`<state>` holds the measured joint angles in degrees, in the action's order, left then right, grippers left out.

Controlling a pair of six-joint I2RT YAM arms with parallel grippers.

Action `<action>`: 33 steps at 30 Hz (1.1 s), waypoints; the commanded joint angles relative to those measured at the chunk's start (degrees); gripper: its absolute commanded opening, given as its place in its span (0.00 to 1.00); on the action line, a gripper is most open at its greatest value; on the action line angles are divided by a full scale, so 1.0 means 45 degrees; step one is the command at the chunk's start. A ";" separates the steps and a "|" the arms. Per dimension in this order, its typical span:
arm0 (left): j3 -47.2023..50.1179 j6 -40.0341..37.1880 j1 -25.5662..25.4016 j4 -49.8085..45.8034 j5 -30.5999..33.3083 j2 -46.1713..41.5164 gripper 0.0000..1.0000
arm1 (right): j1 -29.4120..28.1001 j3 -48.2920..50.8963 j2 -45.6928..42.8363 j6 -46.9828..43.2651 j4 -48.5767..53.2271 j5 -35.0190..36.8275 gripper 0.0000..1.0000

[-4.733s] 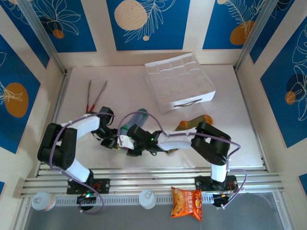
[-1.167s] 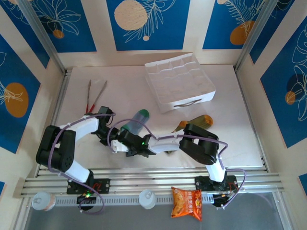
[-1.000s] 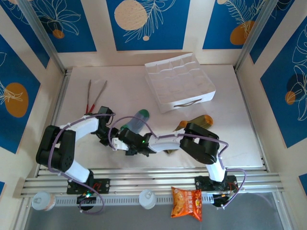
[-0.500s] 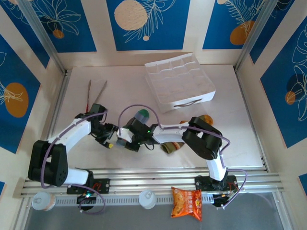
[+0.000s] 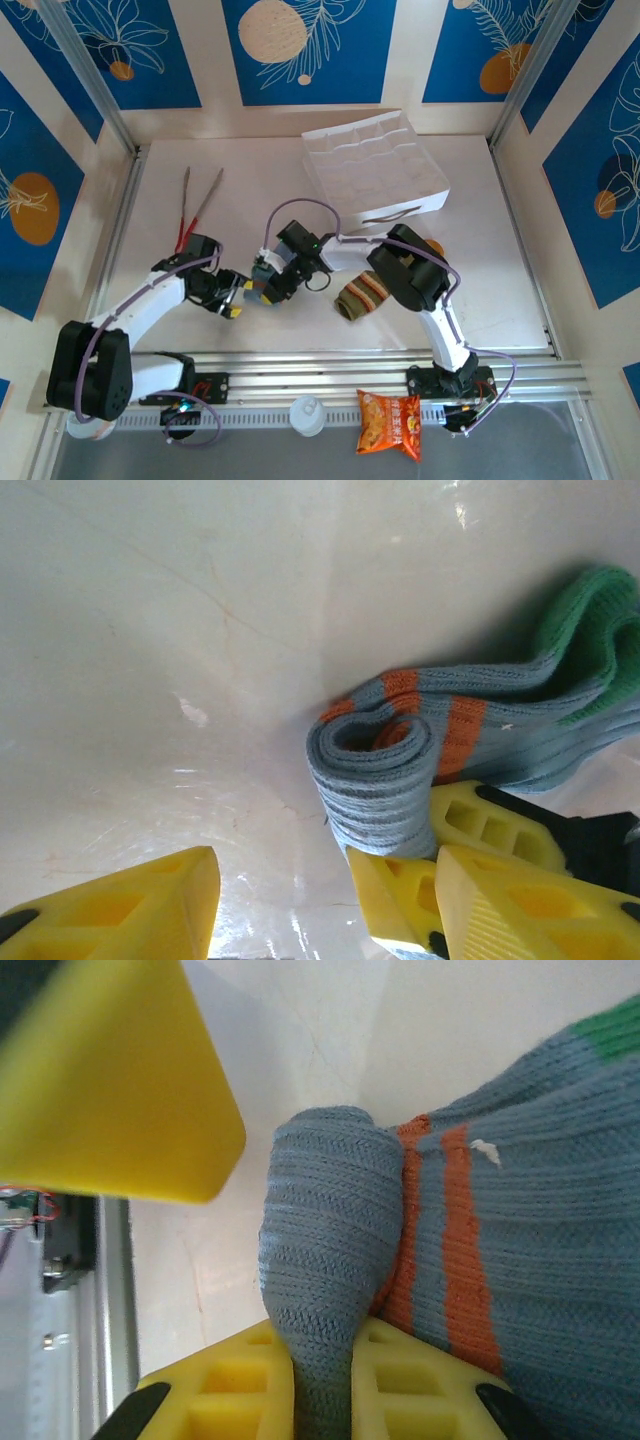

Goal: Roll the socks

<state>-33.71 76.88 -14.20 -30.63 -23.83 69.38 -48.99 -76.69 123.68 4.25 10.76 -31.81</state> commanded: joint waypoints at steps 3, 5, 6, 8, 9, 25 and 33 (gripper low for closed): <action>-0.0018 0.0607 -0.0543 0.1554 -0.0086 0.0704 0.61 | 0.0222 0.0195 0.1668 0.0829 0.3230 -0.0319 0.00; 0.0009 0.0682 -0.0666 0.1817 -0.0007 0.1021 0.59 | 0.0296 0.0041 0.1807 0.1011 0.3291 -0.0498 0.00; 0.0039 0.0741 -0.0744 0.1899 0.0039 0.1179 0.58 | 0.0351 -0.0035 0.1884 0.1132 0.3304 -0.0546 0.00; 0.0085 0.0820 -0.0847 0.1916 0.0109 0.1420 0.54 | 0.0399 -0.0152 0.2002 0.1293 0.3319 -0.0676 0.00; 0.0090 0.0854 -0.0902 0.1821 0.0193 0.1502 0.52 | 0.0417 -0.0194 0.2044 0.1337 0.3323 -0.0696 0.00; -0.0679 0.0139 -0.1278 -0.1560 0.1165 0.3903 0.00 | -0.0869 0.2047 -0.1679 -0.1293 0.0451 0.3451 0.35; -0.1912 -0.0330 -0.1353 -0.2578 0.1361 0.4653 0.00 | -0.2391 0.4430 -0.5114 -0.4155 -0.2504 0.9294 0.45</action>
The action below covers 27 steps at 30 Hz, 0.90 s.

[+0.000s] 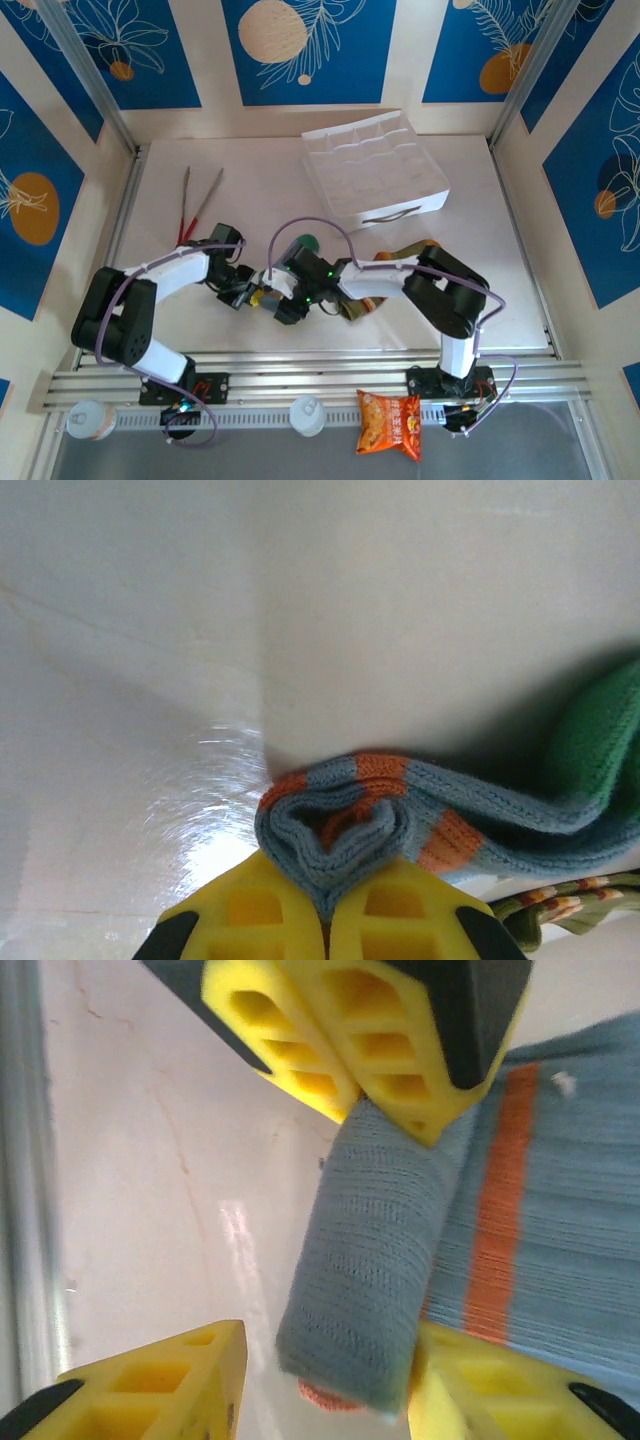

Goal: Roll the socks

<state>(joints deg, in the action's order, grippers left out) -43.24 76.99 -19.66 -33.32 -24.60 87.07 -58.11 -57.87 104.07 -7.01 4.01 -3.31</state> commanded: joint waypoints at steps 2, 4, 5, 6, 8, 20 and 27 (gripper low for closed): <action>0.0045 -0.0429 -0.0138 -0.2105 0.1532 0.0854 0.00 | -0.0886 0.0298 -0.0919 -0.2496 -0.1045 0.3864 0.47; -0.0035 -0.0431 -0.0163 -0.2122 0.1519 0.0919 0.00 | -0.1443 0.0302 -0.0835 -0.3279 -0.1239 0.4985 0.47; -0.0076 -0.0430 -0.0163 -0.2145 0.1525 0.0942 0.00 | -0.1685 0.0248 -0.0739 -0.3624 -0.1294 0.5353 0.47; -0.0119 -0.0453 -0.0163 -0.2146 0.1524 0.0962 0.00 | -0.1884 0.0191 -0.0649 -0.3899 -0.1355 0.5567 0.47; -0.0179 -0.0453 -0.0187 -0.2195 0.1541 0.0998 0.00 | -0.2156 0.0006 -0.0393 -0.4268 -0.1385 0.5797 0.47; -0.0357 -0.0556 -0.0182 -0.2184 0.1427 0.0887 0.00 | -0.2191 -0.1429 0.1725 -0.3538 -0.0113 0.6653 0.23; -0.0509 -0.0460 -0.0145 -0.2356 0.1297 0.0317 0.03 | -0.1938 -0.1201 0.2084 -0.2053 0.1130 0.6229 0.05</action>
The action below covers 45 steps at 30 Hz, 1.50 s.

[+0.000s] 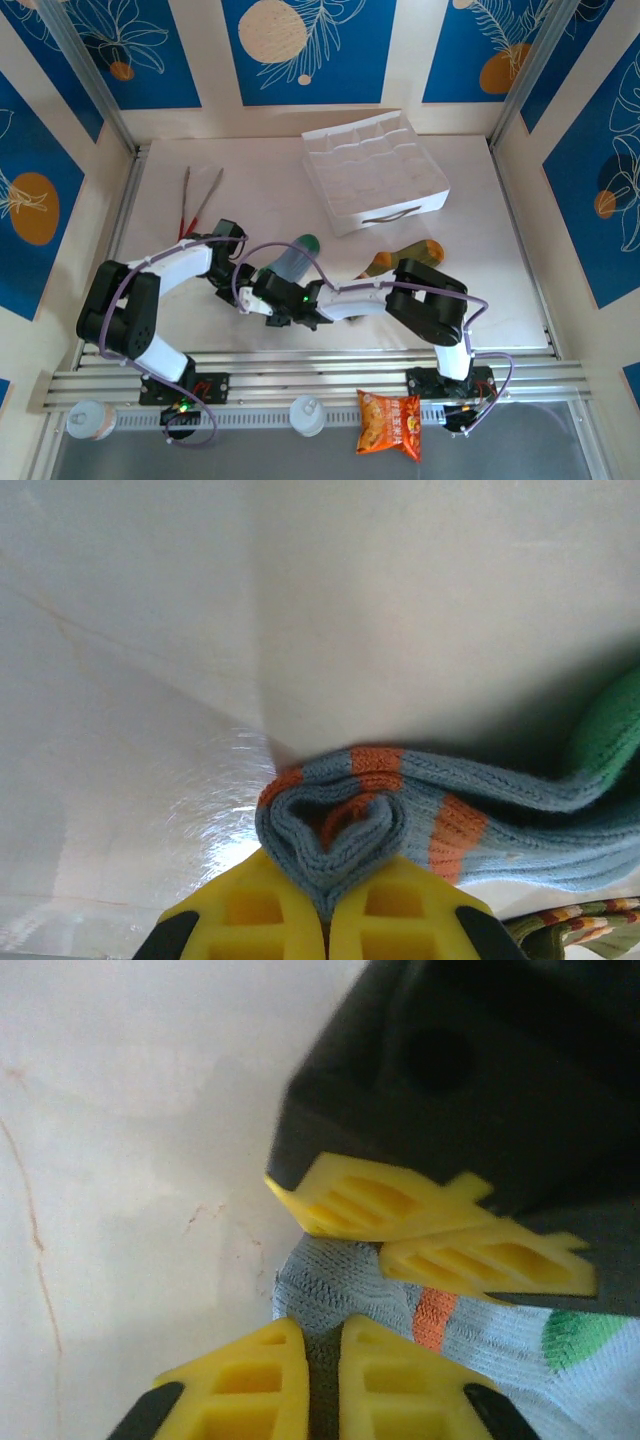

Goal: Roll the socks

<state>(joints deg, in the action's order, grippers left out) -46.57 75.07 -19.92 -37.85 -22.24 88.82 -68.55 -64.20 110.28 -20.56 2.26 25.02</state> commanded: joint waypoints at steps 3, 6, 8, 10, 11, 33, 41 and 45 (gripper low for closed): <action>0.0212 0.0085 -0.0029 -0.1371 0.0716 -0.0537 0.12 | 0.0634 0.0311 0.0754 0.1629 0.1949 -0.0697 0.00; 0.0115 0.0231 0.0056 -0.1538 0.0928 -0.1228 0.28 | 0.0908 0.0381 0.0849 0.2339 0.2415 -0.1829 0.00; -0.0016 0.0262 0.0128 -0.1744 0.1192 -0.1742 0.41 | 0.1143 0.0586 0.0833 0.2870 0.2433 -0.2614 0.00; -0.0118 0.0252 0.0261 -0.1964 0.1405 -0.2178 0.53 | 0.1378 0.0767 0.0864 0.3417 0.2401 -0.3390 0.00; -0.0173 0.0235 0.0313 -0.2112 0.1543 -0.2387 0.58 | 0.1472 0.0884 0.0883 0.3658 0.2333 -0.3747 0.00; 0.1214 -0.0473 0.0484 -0.2000 0.1200 -0.5095 0.52 | 0.2542 0.0660 0.2454 0.5804 0.3032 -0.6905 0.00; 0.2740 0.0070 0.0482 0.0602 -0.0411 -0.4970 0.47 | 0.3228 0.0770 0.2735 0.6550 0.2578 -0.9131 0.00; 0.3041 0.0225 0.0482 0.1655 -0.0507 -0.4502 0.50 | 0.3512 0.0638 0.3055 0.6543 0.2677 -1.0091 0.00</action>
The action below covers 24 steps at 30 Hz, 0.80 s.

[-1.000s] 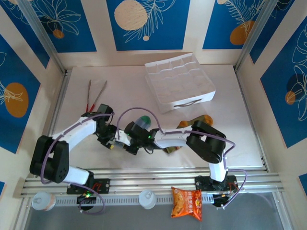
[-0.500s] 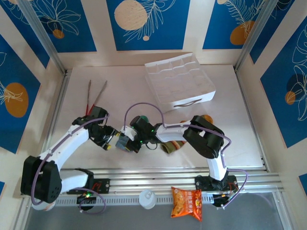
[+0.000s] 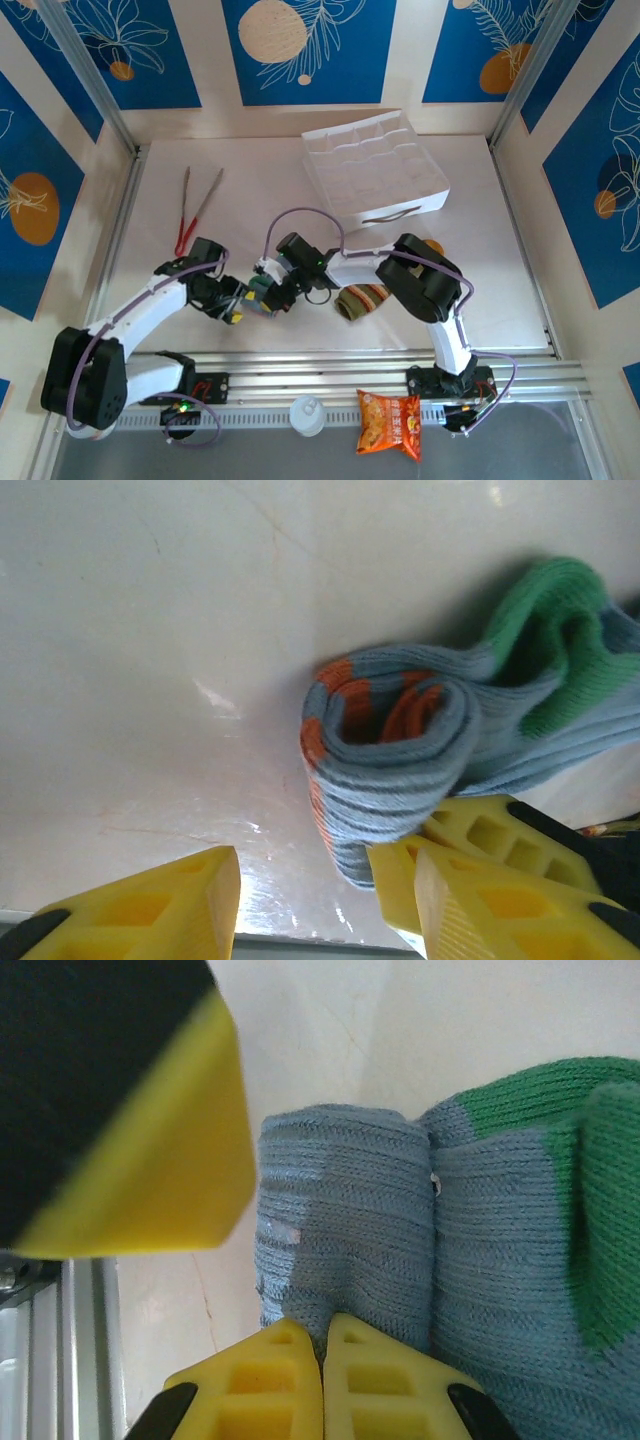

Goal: Roll the socks

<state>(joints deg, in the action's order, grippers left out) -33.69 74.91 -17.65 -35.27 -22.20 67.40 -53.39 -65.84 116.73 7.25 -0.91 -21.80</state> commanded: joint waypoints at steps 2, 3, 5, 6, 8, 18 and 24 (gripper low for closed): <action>0.0183 0.0238 -0.0043 0.1434 -0.0611 0.0674 0.51 | 0.0255 0.0889 0.1815 0.0372 0.3506 0.0074 0.00; 0.0173 0.0208 -0.0095 0.1607 -0.0686 0.0927 0.51 | 0.0361 0.0817 0.1920 0.0415 0.3588 -0.0065 0.00; 0.0095 0.0055 -0.0183 0.1576 -0.0624 0.1360 0.51 | 0.0528 0.0736 0.2129 0.0583 0.3629 -0.0338 0.00; 0.0095 -0.0047 -0.0236 0.1555 -0.0564 0.1545 0.51 | 0.0641 0.0711 0.2211 0.0665 0.3656 -0.0461 0.00; 0.0186 -0.0094 -0.0275 0.1396 -0.0387 0.1865 0.49 | 0.0802 0.0651 0.2302 0.0756 0.3640 -0.0525 0.00; 0.0517 0.1103 -0.0436 -0.0127 0.0424 0.3635 0.19 | 0.0507 0.0636 0.0824 -0.0734 0.2805 0.0241 0.22; 0.0575 0.2536 -0.0570 0.0221 0.0129 0.4437 0.11 | -0.0658 0.2910 -0.2747 -0.2453 -0.0664 0.3109 0.39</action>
<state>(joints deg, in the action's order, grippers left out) -35.05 81.43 -19.44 -27.62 -28.25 82.63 -54.61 -57.87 108.79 1.41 -3.62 -18.92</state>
